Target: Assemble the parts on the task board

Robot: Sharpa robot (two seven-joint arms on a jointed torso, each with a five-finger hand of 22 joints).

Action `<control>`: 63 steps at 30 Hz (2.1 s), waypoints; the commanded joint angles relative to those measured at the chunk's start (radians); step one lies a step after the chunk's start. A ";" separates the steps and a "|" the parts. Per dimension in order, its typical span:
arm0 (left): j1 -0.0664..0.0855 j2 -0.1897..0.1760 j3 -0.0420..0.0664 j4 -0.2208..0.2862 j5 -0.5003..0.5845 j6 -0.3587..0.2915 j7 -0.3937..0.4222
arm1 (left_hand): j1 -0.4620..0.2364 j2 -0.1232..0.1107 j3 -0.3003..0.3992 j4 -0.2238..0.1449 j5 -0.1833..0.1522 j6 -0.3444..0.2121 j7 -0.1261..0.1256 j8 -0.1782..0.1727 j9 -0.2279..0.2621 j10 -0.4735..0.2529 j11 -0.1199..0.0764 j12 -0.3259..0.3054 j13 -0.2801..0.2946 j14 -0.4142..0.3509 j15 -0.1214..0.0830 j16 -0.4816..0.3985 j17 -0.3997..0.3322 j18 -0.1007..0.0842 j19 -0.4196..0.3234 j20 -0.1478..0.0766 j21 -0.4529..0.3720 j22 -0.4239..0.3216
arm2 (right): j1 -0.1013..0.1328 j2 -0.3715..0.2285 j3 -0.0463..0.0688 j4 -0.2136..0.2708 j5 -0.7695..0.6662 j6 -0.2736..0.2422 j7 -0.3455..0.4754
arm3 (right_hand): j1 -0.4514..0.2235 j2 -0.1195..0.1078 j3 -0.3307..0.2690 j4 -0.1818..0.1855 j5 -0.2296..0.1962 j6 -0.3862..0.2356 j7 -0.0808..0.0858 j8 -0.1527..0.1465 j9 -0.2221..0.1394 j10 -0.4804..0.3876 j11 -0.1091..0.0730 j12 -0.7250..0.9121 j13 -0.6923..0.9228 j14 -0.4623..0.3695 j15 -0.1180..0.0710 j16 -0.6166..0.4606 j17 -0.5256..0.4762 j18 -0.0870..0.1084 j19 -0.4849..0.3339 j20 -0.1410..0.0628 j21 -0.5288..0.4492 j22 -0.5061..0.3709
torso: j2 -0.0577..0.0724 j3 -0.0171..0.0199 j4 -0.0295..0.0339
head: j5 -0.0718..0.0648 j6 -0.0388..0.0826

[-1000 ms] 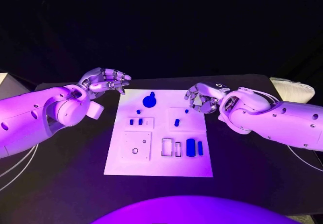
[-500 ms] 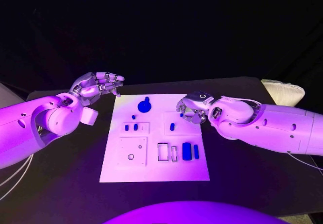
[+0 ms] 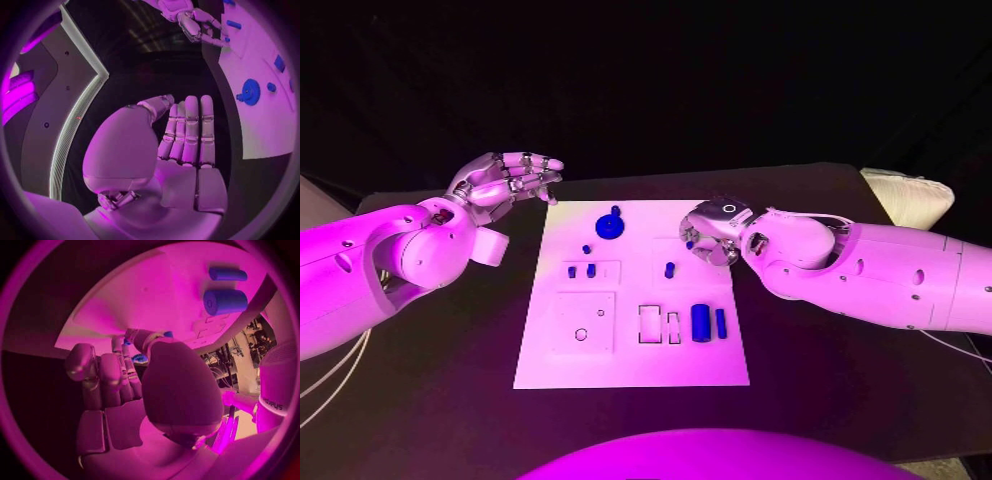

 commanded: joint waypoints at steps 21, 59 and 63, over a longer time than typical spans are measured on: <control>0.000 -0.001 0.001 0.001 0.012 -0.003 0.009 | 0.003 0.003 -0.007 0.002 0.005 -0.001 0.005 -0.007 -0.002 0.006 0.002 -0.006 -0.003 -0.003 0.002 -0.008 -0.002 0.014 0.005 0.001 -0.007 -0.003 | -0.011 0.015 -0.002 0.002 0.015 -0.027 -0.005 | -0.007 0.038 0.033 -0.008 -0.027 0.092 -0.031 0.042 0.024 0.108 -0.037 0.007 -0.005 0.047 -0.033 0.055 0.054 -0.026 0.067 -0.025 0.124 0.090 | 0.001 0.0014 -0.0004 | 0.005 -0.011; 0.000 -0.006 0.000 -0.002 0.007 0.006 -0.013 | 0.008 0.002 -0.010 0.000 0.005 -0.003 0.007 -0.010 -0.003 0.005 0.003 -0.009 -0.006 -0.001 0.002 -0.010 -0.004 0.014 0.009 0.001 -0.012 -0.007 | -0.031 0.007 -0.003 0.014 0.056 -0.109 -0.046 | 0.013 0.014 0.058 -0.070 -0.038 0.033 0.010 -0.030 0.000 -0.010 0.011 -0.051 -0.101 -0.070 0.002 -0.099 -0.136 0.011 -0.031 0.011 -0.096 0.030 | -0.001 0.0005 -0.0019 | 0.005 -0.017; 0.000 -0.006 0.000 -0.002 0.007 0.006 -0.015 | 0.009 0.002 -0.011 0.000 0.004 -0.005 0.008 -0.011 -0.004 0.006 0.003 -0.009 -0.007 0.000 0.003 -0.010 -0.004 0.014 0.011 0.001 -0.012 -0.007 | -0.035 0.004 -0.003 0.010 0.062 -0.108 -0.052 | 0.012 0.017 0.064 -0.075 -0.047 0.046 0.006 -0.029 -0.001 0.013 0.006 -0.044 -0.105 -0.064 -0.002 -0.088 -0.130 0.008 -0.023 0.008 -0.076 0.041 | 0.000 0.0014 -0.0016 | 0.004 -0.016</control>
